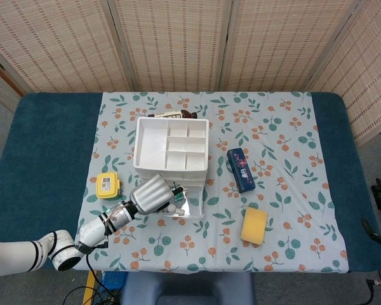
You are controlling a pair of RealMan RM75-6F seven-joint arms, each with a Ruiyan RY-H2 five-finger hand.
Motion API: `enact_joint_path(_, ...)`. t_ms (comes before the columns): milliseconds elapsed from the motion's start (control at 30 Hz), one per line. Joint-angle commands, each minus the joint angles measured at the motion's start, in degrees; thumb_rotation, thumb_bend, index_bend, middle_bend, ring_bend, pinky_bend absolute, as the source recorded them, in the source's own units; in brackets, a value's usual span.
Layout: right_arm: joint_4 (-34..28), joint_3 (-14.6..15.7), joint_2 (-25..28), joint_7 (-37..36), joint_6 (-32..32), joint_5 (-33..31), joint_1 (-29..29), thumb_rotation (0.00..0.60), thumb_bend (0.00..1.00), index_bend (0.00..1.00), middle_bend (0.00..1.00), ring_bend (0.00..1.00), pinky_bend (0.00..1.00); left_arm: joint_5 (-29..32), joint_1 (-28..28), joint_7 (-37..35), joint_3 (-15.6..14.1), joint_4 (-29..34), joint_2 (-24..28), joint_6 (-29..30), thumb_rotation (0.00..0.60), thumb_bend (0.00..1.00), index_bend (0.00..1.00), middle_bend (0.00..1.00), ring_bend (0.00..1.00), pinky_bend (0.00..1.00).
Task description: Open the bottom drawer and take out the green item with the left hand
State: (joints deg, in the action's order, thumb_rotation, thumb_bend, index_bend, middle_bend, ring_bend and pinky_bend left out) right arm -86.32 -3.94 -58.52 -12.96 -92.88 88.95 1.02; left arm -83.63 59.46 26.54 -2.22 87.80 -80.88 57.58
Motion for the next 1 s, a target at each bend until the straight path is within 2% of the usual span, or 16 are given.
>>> enact_joint_path(33, -0.05, 0.02, 0.03, 0.10, 0.01, -0.05, 0.05, 0.600, 0.33, 0.00, 0.04, 0.00, 0.00, -7.17, -1.01, -1.26, -0.65, -6.84, -3.32, 4.16, 0.600, 0.34, 0.34, 0.95, 1.00, 1.00)
enact_joint_path(200, -0.12, 0.01, 0.08, 0.16, -0.05, -0.21, 0.18, 0.600, 0.33, 0.00, 0.04, 0.00, 0.00, -13.68, -1.44, -5.88, -1.57, -15.05, -6.34, 7.62, 0.600, 0.32, 0.36, 0.95, 1.00, 1.00)
enact_joint_path(433, -0.18, 0.02, 0.12, 0.25, -0.09, -0.23, 0.26, 0.600, 0.33, 0.00, 0.04, 0.00, 0.00, -19.49, -1.30, -8.63, -2.51, -23.10, -9.57, 10.27, 0.600, 0.31, 0.36, 0.95, 1.00, 1.00)
enact_joint_path(1000, -0.26, -0.04, 0.22, 0.34, -0.21, -0.61, 0.59, 0.600, 0.33, 0.00, 0.04, 0.00, 0.00, -23.83, -0.98, -11.29, -2.91, -36.82, -15.73, 11.44, 0.600, 0.31, 0.33, 0.95, 1.00, 1.00)
